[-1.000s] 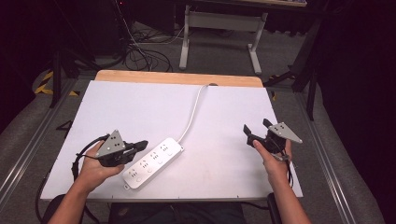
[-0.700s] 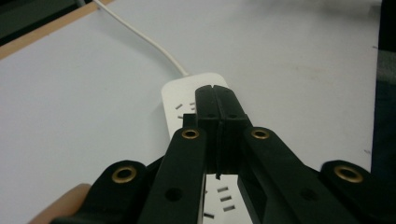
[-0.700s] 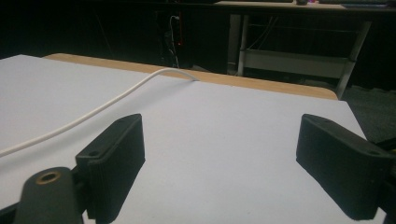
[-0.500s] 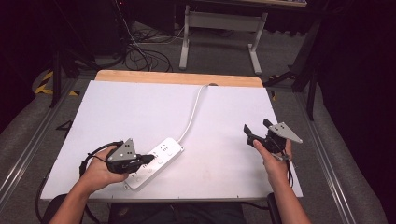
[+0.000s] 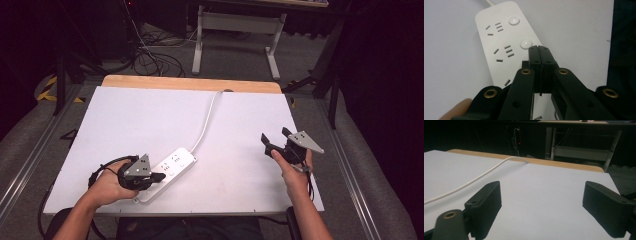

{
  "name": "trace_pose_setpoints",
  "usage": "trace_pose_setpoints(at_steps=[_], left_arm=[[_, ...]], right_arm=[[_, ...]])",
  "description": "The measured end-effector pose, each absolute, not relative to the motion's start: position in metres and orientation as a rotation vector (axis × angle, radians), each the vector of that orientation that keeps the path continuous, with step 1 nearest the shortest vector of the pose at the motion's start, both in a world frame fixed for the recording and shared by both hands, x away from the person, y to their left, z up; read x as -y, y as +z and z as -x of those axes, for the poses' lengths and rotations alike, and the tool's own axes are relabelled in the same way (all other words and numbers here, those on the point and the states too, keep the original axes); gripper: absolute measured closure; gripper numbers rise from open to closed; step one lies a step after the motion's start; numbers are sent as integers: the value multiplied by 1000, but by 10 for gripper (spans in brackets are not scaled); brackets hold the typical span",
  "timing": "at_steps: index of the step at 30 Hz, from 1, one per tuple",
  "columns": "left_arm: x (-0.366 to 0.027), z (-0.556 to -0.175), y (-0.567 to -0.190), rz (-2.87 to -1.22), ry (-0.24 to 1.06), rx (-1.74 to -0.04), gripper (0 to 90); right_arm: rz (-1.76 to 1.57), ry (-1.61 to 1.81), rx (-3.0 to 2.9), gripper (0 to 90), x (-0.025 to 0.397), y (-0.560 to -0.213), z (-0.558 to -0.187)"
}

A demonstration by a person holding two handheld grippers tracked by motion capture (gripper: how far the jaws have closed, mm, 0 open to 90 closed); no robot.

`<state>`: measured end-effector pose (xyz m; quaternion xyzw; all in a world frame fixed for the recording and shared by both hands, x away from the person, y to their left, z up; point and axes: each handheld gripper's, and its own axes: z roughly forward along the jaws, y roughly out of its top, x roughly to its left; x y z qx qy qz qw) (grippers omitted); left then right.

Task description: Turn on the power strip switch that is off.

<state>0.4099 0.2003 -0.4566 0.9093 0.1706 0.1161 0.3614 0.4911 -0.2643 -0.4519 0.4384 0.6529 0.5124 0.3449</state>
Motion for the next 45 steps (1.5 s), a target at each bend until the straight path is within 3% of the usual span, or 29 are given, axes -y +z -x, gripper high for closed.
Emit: trace_pose_setpoints(at_steps=[45], left_arm=[[-201, -412, -461, -2362, 255, -476, 900]], right_arm=[[-1148, 1342, -1689, 162, 266, -451, -490]])
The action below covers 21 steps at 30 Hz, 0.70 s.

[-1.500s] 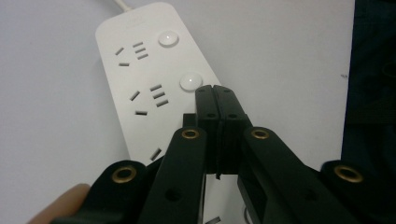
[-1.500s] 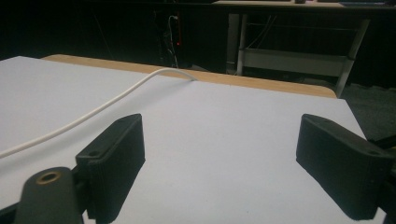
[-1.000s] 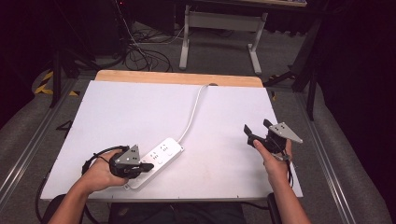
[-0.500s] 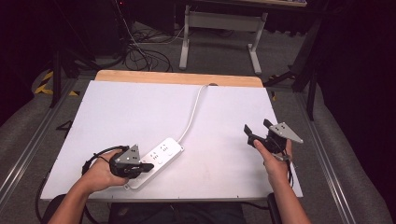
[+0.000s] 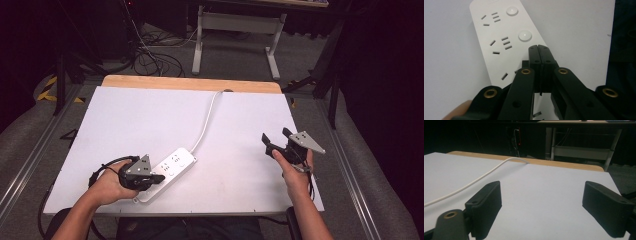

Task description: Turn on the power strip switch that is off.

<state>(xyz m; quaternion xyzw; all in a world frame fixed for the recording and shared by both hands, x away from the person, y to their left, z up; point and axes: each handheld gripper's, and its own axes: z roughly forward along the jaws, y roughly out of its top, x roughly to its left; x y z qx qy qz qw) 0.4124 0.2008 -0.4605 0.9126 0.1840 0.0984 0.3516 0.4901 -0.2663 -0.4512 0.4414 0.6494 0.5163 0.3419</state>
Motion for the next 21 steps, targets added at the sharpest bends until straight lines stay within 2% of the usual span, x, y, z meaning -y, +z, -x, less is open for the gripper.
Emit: trace_pose_setpoints(at_steps=[21], left_arm=[[-195, -410, -460, -2386, 262, -485, 900]], right_arm=[[-1159, 1347, -1680, 163, 267, -451, -489]])
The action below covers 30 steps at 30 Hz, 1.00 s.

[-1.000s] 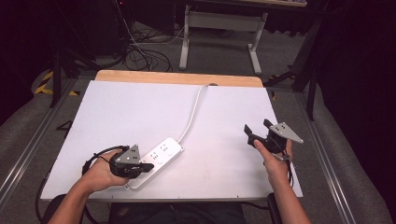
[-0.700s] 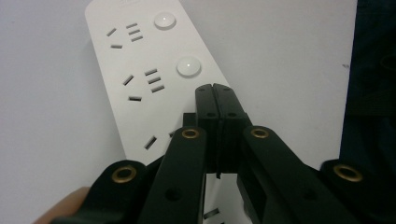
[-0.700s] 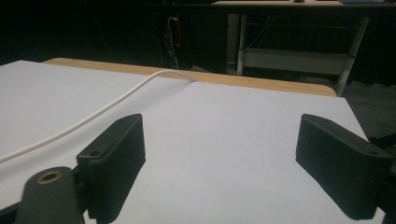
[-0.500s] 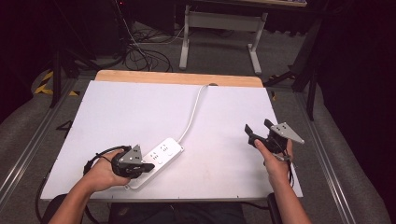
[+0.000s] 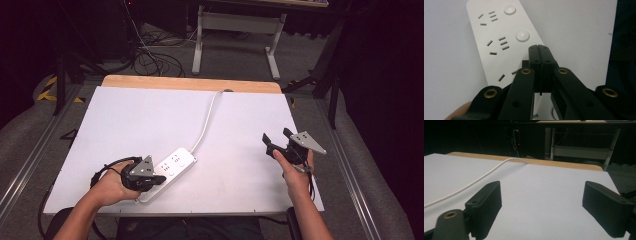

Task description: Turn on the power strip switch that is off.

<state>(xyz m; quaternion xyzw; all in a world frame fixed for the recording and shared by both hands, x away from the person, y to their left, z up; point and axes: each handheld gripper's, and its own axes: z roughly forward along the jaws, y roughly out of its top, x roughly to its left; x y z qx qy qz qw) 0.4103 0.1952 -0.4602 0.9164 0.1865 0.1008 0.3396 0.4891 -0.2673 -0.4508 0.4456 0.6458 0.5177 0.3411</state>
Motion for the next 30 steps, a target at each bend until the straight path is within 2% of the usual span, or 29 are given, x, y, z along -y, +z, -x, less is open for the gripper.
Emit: trace_pose_setpoints(at_steps=[30], left_arm=[[-192, -406, -460, -2394, 317, -463, 900]], right_arm=[[-1160, 1337, -1690, 166, 267, -452, -490]])
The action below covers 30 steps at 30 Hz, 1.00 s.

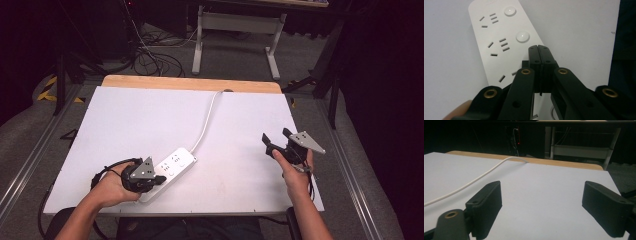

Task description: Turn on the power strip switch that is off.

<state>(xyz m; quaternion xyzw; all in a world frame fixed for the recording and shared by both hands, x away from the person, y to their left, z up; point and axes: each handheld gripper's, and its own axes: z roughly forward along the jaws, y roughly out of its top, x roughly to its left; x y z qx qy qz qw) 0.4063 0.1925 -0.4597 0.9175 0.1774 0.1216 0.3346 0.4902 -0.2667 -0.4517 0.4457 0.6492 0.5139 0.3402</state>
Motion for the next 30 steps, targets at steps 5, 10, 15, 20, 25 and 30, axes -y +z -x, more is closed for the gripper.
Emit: trace_pose_setpoints(at_steps=[5, 10, 15, 20, 25, 30], left_arm=[[-193, -407, -460, -2389, 301, -467, 900], [-193, -407, -460, -2389, 303, -465, 900], [-194, -406, -460, -2386, 313, -465, 900], [-194, -406, -461, -2386, 318, -458, 900], [-194, -406, -460, -2382, 334, -438, 900], [-193, -406, -460, -2383, 372, -432, 900]], right_arm=[[-1163, 1338, -1687, 166, 267, -452, -490], [-1168, 1341, -1680, 168, 267, -451, -489], [-1163, 1341, -1679, 169, 267, -451, -489], [-1161, 1339, -1681, 169, 266, -451, -489], [-1162, 1341, -1681, 169, 266, -451, -489], [-1157, 1339, -1683, 171, 266, -451, -490]])
